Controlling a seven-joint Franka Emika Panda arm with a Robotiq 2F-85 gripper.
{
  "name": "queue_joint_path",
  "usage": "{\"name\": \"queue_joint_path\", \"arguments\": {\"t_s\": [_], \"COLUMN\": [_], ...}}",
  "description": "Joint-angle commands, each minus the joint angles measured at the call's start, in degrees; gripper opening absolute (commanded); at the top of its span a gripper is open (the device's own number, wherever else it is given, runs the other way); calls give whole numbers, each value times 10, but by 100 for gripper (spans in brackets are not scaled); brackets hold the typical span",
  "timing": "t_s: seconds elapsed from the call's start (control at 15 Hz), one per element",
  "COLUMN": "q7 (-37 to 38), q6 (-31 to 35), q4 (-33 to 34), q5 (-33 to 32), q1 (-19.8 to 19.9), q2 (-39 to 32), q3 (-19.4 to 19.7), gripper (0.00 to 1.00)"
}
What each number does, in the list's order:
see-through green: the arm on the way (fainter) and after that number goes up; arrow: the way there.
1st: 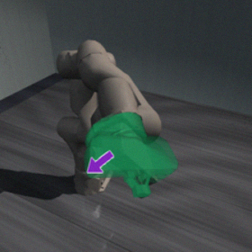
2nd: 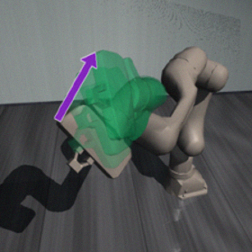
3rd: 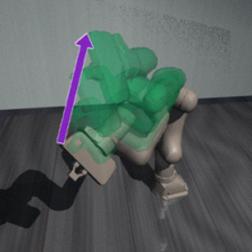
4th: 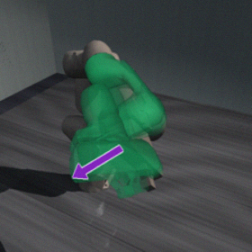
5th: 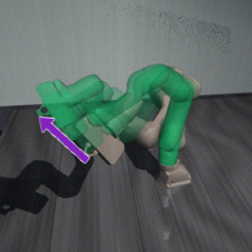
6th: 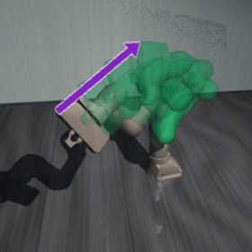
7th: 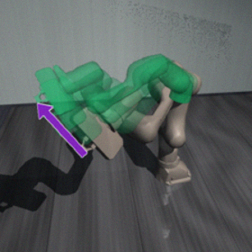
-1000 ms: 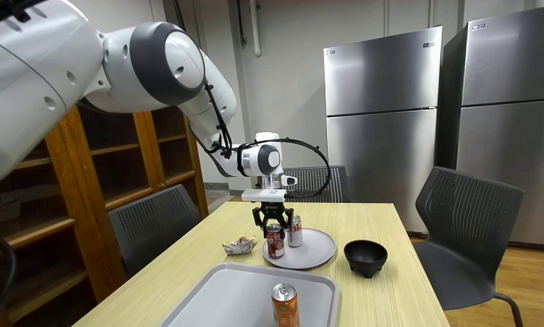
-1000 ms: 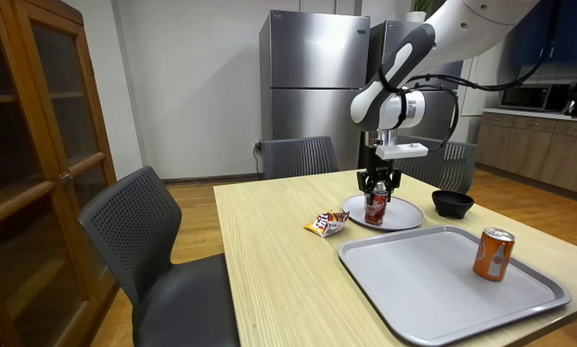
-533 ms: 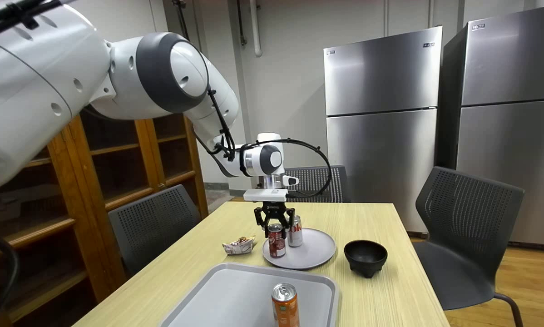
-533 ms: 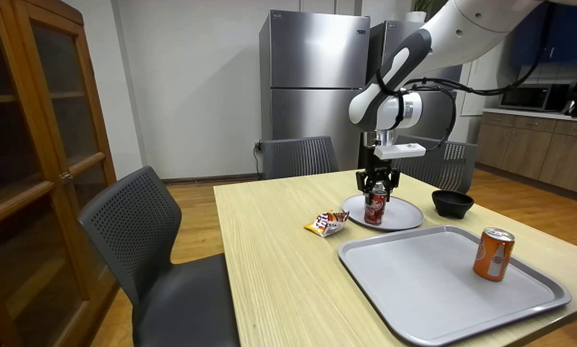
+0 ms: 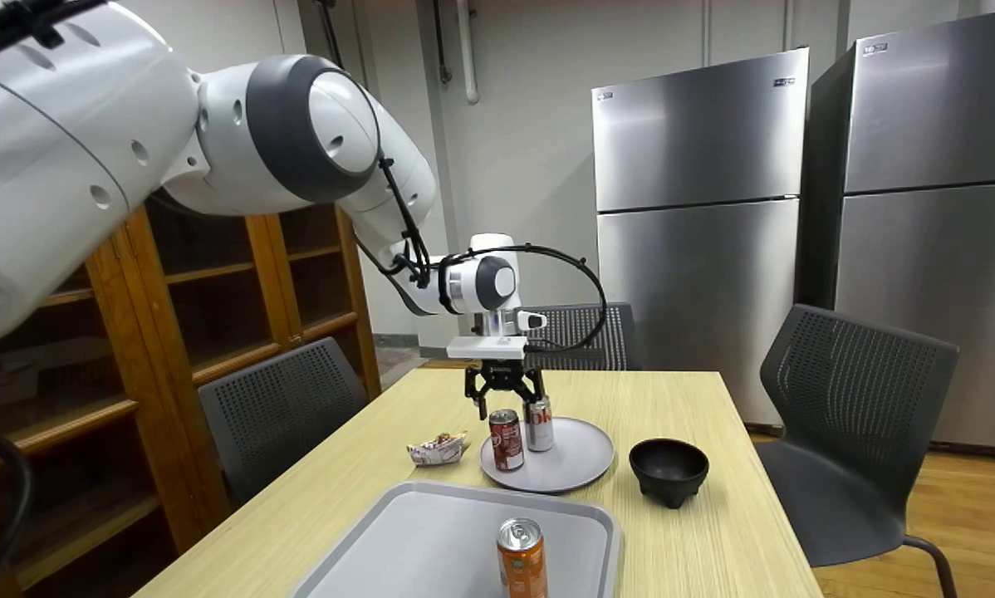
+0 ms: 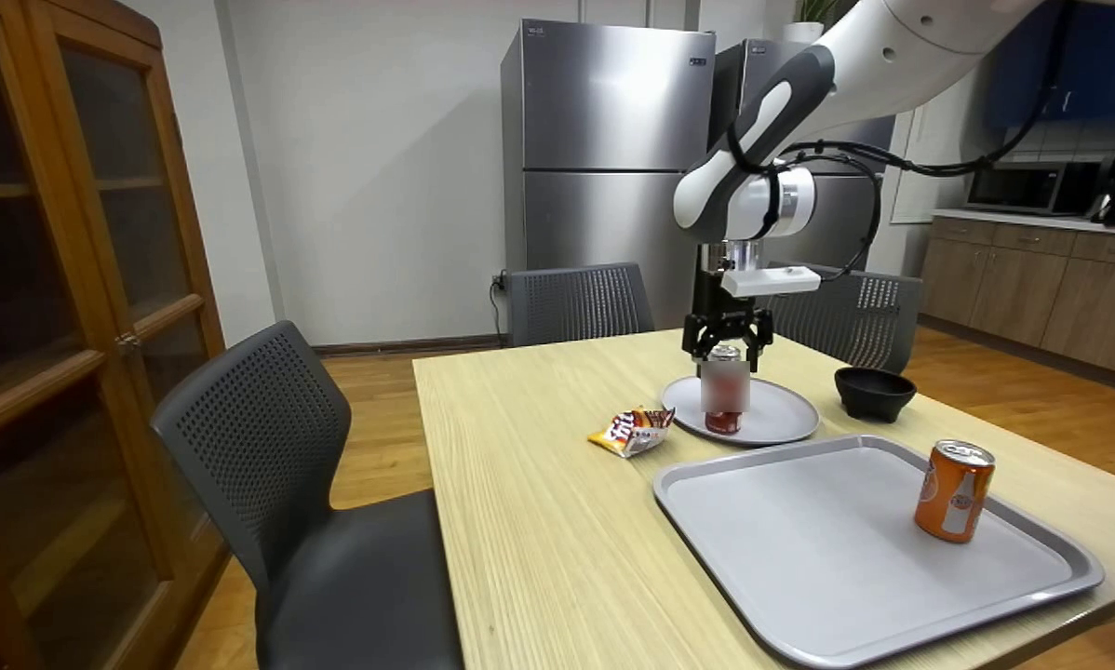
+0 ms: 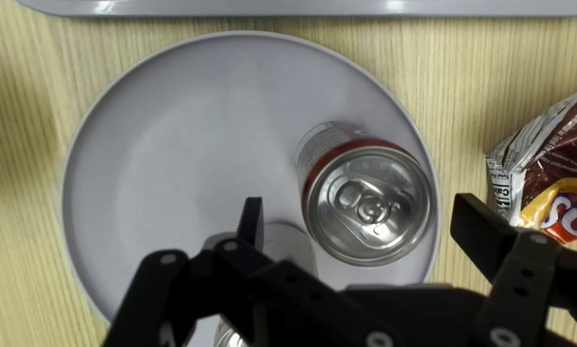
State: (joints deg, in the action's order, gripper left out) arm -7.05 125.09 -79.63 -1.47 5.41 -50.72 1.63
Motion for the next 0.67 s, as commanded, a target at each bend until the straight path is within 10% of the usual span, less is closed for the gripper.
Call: {"name": "queue_joint_path", "arguments": {"t_s": [0.0,0.6], "q7": [-13,-47], "q6": [-6,38], "q4": [-29,-176], "q5": [4,6], "q1": [8,26], "q2": [38,157], "q3": [-6,-7], "gripper": [100,100]}}
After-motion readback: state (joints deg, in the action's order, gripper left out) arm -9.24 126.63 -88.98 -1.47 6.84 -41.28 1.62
